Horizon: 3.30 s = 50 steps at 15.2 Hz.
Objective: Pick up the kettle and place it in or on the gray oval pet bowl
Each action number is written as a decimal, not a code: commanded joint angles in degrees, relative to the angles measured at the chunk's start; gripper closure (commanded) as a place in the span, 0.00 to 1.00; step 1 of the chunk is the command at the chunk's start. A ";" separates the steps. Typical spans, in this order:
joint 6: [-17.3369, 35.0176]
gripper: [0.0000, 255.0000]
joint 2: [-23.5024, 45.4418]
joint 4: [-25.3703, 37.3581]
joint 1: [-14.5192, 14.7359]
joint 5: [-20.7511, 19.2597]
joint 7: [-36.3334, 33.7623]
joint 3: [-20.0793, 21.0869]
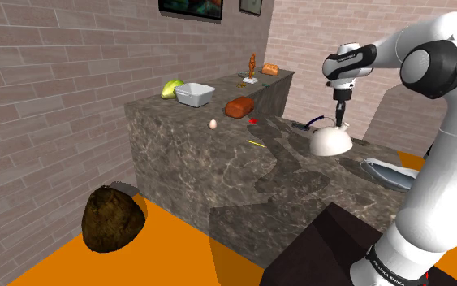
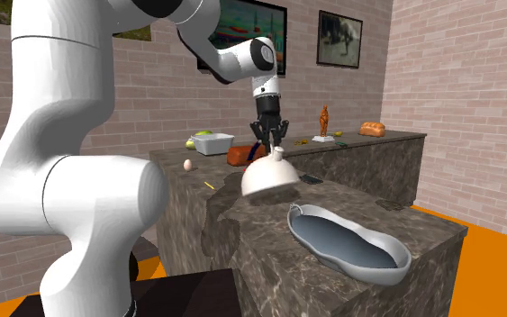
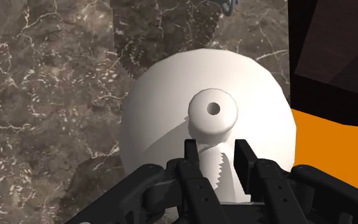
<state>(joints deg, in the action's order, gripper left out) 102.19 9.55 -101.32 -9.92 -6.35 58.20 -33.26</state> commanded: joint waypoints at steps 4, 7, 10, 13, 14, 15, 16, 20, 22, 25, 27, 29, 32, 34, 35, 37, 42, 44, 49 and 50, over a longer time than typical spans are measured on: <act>-3.62 1.00 -0.61 3.20 0.06 -0.24 0.38 -0.08; -5.86 1.00 -0.75 5.33 0.05 -0.29 0.68 -0.11; -8.13 1.00 -0.77 7.62 0.01 -0.27 1.03 -0.16; -10.43 1.00 -0.64 10.07 -0.08 -0.20 1.44 -0.21; -11.20 1.00 -0.56 10.92 -0.12 -0.16 1.59 -0.23; -11.50 1.00 -0.52 11.26 -0.13 -0.14 1.65 -0.24; -11.18 1.00 -2.13 9.67 -0.29 -1.05 2.12 -0.61; -10.31 1.00 -8.13 4.24 -1.27 -4.64 4.18 -2.07; -10.10 1.00 -10.89 2.04 -1.95 -6.40 5.33 -2.80; -10.00 1.00 -14.68 -0.68 -3.18 -8.93 7.27 -3.93; -10.04 1.00 -16.99 -2.13 -4.10 -10.54 8.71 -4.72; -10.14 1.00 -19.10 -3.30 -5.08 -12.09 10.28 -5.57; -10.36 1.00 -21.87 -4.55 -6.63 -14.25 12.90 -6.95; -10.51 1.00 -23.44 -5.06 -7.71 -15.56 14.83 -7.94; -10.59 1.00 -24.14 -5.22 -8.24 -16.18 15.85 -8.49; -10.73 1.00 -25.37 -5.34 -9.29 -17.34 17.99 -9.65; -10.90 1.00 -27.25 -4.66 -11.54 -19.56 23.52 -12.91; -9.50 1.00 -27.56 -6.37 -11.64 -19.84 23.03 -13.06; -5.94 1.00 -28.03 -10.42 -11.91 -20.44 21.94 -13.56; -5.22 1.00 -28.07 -11.19 -11.96 -20.55 21.74 -13.68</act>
<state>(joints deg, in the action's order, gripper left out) 96.24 -18.18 -111.52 -21.78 -26.64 80.34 -47.02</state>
